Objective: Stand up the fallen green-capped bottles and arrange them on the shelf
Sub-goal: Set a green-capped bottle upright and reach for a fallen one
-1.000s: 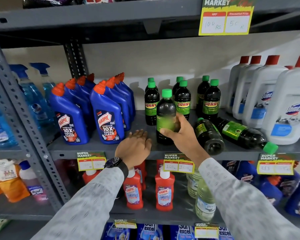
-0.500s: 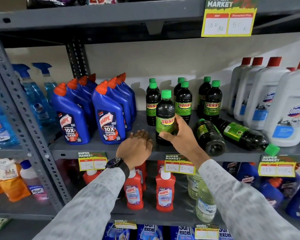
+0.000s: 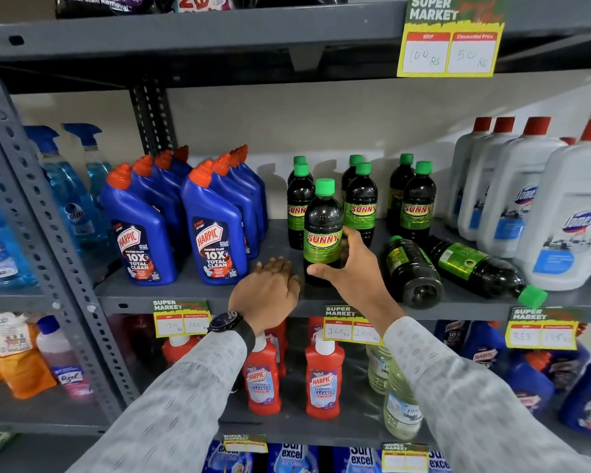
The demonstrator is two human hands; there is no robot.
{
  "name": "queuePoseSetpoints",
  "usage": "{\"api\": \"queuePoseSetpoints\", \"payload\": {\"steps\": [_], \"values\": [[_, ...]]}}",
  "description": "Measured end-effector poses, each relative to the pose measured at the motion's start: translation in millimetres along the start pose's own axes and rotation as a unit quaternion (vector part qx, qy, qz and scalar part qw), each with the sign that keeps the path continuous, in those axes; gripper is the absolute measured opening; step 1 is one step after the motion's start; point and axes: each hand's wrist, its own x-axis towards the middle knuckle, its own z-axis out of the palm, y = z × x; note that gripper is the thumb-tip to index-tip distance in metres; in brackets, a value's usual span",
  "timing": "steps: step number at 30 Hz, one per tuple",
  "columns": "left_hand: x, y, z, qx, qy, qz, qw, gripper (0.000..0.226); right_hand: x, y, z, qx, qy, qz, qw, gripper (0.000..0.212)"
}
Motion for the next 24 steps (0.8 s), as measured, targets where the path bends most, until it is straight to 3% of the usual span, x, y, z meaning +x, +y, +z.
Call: {"api": "queuePoseSetpoints", "payload": {"steps": [10, 13, 15, 16, 17, 20, 24], "values": [[1, 2, -7, -0.036, -0.037, -0.004, 0.999, 0.061, -16, -32, -15, -0.007, 0.045, -0.016, 0.999, 0.101], [10, 1, -13, -0.065, -0.069, -0.021, 0.995, 0.054, -10, -50, -42, -0.117, 0.139, -0.064, 0.981, 0.081], [13, 1, -16, -0.064, -0.071, -0.027, 0.995, 0.045, 3, -57, -67, -0.245, 0.165, -0.075, 0.952, 0.043], [14, 2, -16, -0.063, -0.075, -0.034, 0.995, 0.043, 10, -58, -80, -0.3, 0.144, -0.049, 0.942, 0.023], [13, 3, -16, -0.065, -0.077, -0.038, 0.994, 0.042, 14, -57, -91, -0.344, 0.109, 0.0, 0.932, 0.019], [9, 3, -11, -0.073, -0.061, -0.036, 0.995, 0.044, 19, -46, -112, -0.405, 0.0, 0.161, 0.9, 0.045], [10, 2, -7, -0.048, -0.043, -0.029, 0.997, 0.05, 19, -32, -120, -0.372, -0.07, 0.271, 0.885, 0.073]]}}
